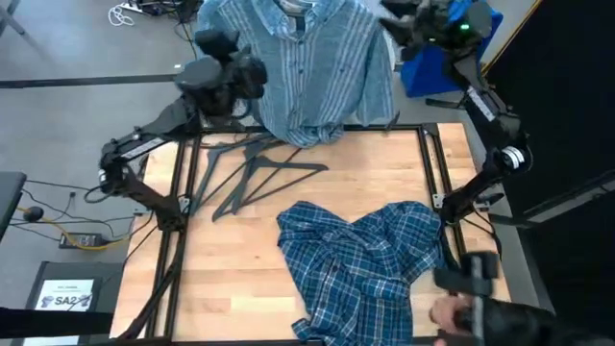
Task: Hang clothes
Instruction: Hang the green shirt on the hanging rack
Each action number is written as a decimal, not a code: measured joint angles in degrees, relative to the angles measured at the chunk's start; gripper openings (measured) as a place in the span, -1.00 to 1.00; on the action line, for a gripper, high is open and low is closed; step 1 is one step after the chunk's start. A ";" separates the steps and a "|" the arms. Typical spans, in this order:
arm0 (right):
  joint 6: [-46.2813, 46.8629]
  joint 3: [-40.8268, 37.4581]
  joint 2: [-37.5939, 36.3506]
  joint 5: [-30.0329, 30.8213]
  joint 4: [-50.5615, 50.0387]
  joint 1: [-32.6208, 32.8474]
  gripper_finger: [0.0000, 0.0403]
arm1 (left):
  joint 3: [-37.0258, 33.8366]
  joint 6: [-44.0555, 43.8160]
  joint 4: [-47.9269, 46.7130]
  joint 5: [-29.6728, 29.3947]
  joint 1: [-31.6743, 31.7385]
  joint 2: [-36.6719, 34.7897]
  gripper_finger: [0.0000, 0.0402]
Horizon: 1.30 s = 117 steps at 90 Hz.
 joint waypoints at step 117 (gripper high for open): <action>-32.18 -23.86 24.97 26.11 -1.83 12.53 -0.99 | -47.22 -23.20 48.73 47.59 31.22 17.75 -0.75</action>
